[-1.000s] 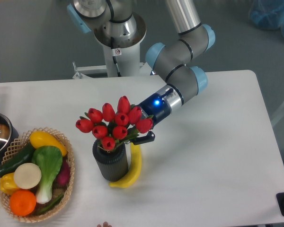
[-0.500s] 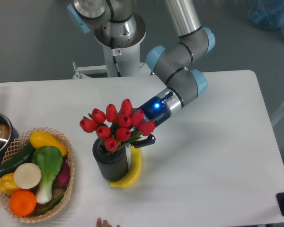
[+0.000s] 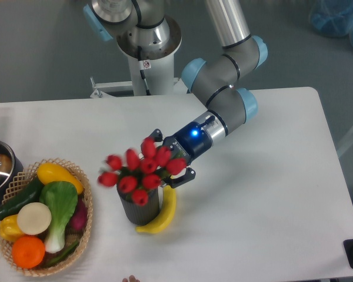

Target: Insert the flowers into the vase

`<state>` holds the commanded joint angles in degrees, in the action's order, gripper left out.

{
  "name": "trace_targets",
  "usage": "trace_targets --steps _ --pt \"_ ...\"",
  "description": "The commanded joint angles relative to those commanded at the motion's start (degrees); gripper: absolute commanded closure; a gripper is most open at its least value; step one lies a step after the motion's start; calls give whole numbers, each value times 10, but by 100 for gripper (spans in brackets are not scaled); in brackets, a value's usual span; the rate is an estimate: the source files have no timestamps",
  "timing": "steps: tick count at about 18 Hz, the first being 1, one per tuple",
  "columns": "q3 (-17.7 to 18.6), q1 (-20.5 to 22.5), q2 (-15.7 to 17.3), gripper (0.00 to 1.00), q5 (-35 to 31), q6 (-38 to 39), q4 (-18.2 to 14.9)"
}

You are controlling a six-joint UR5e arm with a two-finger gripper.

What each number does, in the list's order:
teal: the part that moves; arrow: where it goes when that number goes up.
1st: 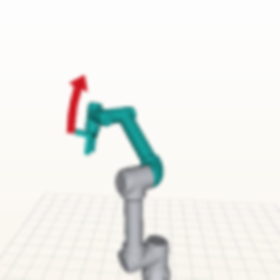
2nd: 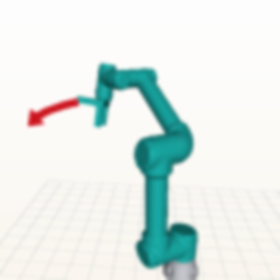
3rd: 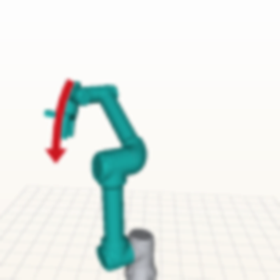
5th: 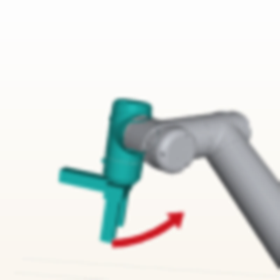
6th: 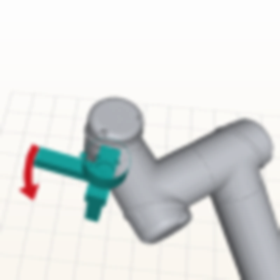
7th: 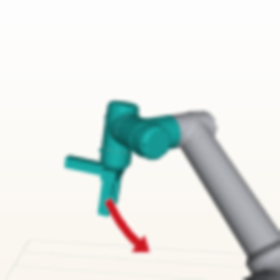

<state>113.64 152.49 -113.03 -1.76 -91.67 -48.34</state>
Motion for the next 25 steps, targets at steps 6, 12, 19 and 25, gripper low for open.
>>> trace_targets --steps 6,12,19,25 --pt "3 3 11 0 0 1 0" --pt "11 30 56 0 -106 7 -2" --pt "25 72 130 0 -240 7 -3" --pt "17 110 178 0 -347 8 -2"
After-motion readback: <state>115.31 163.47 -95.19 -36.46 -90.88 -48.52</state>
